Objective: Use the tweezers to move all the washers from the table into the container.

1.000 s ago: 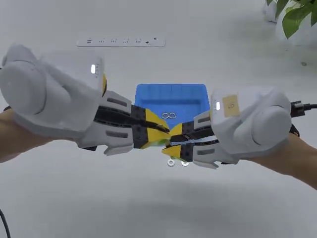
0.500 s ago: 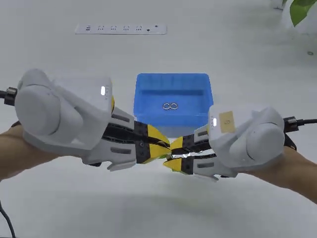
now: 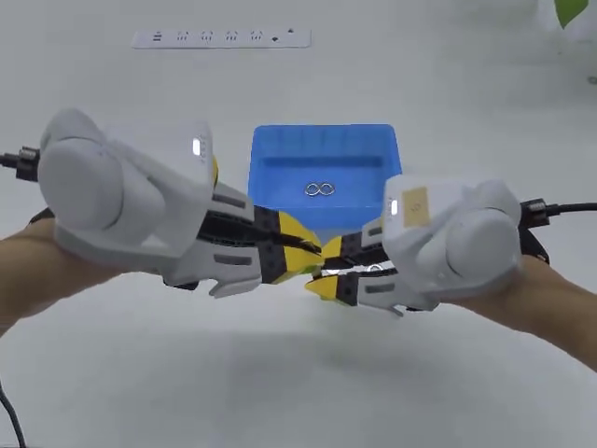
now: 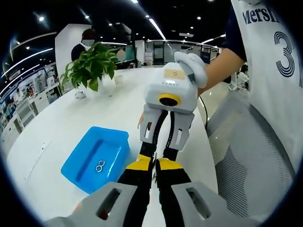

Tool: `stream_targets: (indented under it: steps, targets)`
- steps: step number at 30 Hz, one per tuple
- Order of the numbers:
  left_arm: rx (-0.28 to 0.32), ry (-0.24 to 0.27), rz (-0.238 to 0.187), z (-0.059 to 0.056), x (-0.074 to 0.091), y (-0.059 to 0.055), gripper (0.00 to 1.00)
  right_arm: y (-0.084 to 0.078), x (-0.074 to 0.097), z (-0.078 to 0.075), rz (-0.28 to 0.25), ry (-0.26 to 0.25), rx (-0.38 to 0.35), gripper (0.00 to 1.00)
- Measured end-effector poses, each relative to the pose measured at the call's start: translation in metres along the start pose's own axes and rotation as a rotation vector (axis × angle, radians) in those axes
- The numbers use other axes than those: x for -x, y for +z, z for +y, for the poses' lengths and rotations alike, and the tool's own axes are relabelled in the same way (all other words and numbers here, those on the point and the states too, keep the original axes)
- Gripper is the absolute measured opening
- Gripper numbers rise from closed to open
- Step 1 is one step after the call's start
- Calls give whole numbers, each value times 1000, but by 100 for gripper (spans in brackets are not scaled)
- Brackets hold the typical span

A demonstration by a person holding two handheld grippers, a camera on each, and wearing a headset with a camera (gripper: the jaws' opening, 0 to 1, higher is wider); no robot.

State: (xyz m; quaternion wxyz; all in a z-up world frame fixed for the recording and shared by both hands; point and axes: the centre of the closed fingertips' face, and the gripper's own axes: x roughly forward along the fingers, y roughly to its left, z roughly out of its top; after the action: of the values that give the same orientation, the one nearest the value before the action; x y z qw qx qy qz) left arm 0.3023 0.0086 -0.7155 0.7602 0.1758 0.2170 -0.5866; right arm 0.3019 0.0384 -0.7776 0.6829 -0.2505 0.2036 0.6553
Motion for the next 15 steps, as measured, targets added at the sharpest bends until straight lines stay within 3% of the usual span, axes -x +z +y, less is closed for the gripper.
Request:
stream_targets:
  steps: [15]
  targets:
    - [21,-12,-4,0,-4,-5,7,-7,-2,0,11,5,-19,12]
